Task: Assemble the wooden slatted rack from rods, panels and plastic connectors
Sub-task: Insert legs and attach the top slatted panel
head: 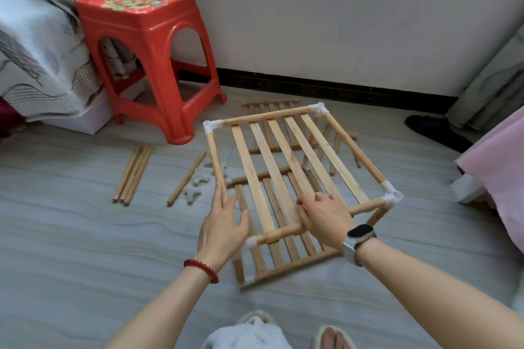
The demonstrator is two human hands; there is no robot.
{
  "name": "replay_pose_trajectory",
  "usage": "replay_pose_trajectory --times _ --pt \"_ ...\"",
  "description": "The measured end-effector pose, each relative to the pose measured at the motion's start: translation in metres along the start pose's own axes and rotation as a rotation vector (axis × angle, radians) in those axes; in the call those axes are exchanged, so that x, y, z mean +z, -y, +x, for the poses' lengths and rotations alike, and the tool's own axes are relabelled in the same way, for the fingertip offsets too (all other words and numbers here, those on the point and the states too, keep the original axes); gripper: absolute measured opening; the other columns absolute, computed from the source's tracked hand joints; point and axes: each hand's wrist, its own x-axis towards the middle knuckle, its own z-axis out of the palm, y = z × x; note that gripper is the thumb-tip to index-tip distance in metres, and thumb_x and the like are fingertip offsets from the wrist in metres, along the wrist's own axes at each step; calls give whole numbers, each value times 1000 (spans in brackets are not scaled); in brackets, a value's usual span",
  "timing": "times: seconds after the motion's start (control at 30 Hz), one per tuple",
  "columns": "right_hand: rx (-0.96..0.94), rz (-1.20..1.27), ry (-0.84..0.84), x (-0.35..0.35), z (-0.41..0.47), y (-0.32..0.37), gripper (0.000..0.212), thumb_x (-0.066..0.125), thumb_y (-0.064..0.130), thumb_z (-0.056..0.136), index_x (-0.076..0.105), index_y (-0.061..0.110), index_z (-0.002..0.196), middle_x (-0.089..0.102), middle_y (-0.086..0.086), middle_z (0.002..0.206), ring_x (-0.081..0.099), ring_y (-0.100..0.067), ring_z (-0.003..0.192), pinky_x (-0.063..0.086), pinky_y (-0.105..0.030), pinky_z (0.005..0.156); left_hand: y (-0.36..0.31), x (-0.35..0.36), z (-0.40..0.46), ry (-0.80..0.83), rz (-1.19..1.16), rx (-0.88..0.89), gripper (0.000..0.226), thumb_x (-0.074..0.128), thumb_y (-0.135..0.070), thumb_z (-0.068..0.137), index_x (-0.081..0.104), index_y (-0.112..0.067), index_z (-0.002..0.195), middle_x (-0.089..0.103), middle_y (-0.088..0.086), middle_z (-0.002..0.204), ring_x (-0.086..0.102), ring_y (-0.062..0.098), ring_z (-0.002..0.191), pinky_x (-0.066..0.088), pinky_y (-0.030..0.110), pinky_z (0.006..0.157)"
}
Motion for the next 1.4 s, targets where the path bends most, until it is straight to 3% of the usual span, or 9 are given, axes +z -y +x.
replay_pose_trajectory --times 0.1,0.17,0.27,0.37,0.63,0.83,1.2,1.3,1.4 --pt "55 -112 25 -8 -2 -9 17 32 28 98 48 24 98 49 7 75 41 -16 76 30 -32 76 2 -11 -1 56 44 82 51 43 -45 93 42 -23 140 7 -4 158 48 18 124 40 23 88" --pt "123 -148 92 -16 -3 -6 12 38 25 95 50 23 99 52 4 87 44 -18 84 35 -34 80 2 -20 -1 128 73 108 49 45 -44 92 46 -23 137 13 -3 157 44 18 128 40 30 97" --pt "188 -21 179 -29 -3 12 17 41 25 93 52 21 105 54 1 101 52 -19 90 42 -40 88 2 -39 4 238 134 161 47 46 -37 93 45 -22 137 28 -1 153 41 17 131 38 31 103" --pt "108 82 162 -48 -6 46 26 37 24 96 53 18 115 57 -2 108 58 -18 88 51 -36 82 6 -76 -3 252 173 160 43 46 -32 94 46 -18 135 48 2 138 45 16 126 39 34 103" --pt "-116 146 103 -93 -9 165 28 35 22 97 56 10 110 64 -7 103 62 -23 88 53 -39 78 52 -203 -63 -106 192 22 33 45 -25 94 56 -13 123 56 8 123 54 24 111 43 32 92" --pt "-227 28 89 -97 5 246 19 34 16 93 53 13 96 62 -9 98 57 -28 85 36 -27 60 111 -247 -97 -262 36 -113 30 43 -20 94 58 -15 120 56 7 122 56 23 106 47 36 91" --pt "-222 34 241 -6 122 287 18 36 15 95 54 10 95 62 -11 102 59 -30 89 49 -37 75 230 -206 -21 -114 7 -296 33 41 -20 96 52 -14 126 54 8 127 54 22 110 45 34 93" --pt "-221 38 259 41 168 281 25 32 15 97 54 5 103 57 -15 105 56 -32 88 41 -33 67 259 -174 21 -58 -6 -340 36 41 -18 95 49 -14 129 53 10 128 53 24 112 44 33 93" --pt "-208 77 283 100 217 276 29 32 16 97 53 7 116 51 -14 117 52 -33 101 43 -35 77 290 -133 68 -15 1 -386 39 41 -16 94 46 -13 132 48 12 131 52 27 114 42 32 94"
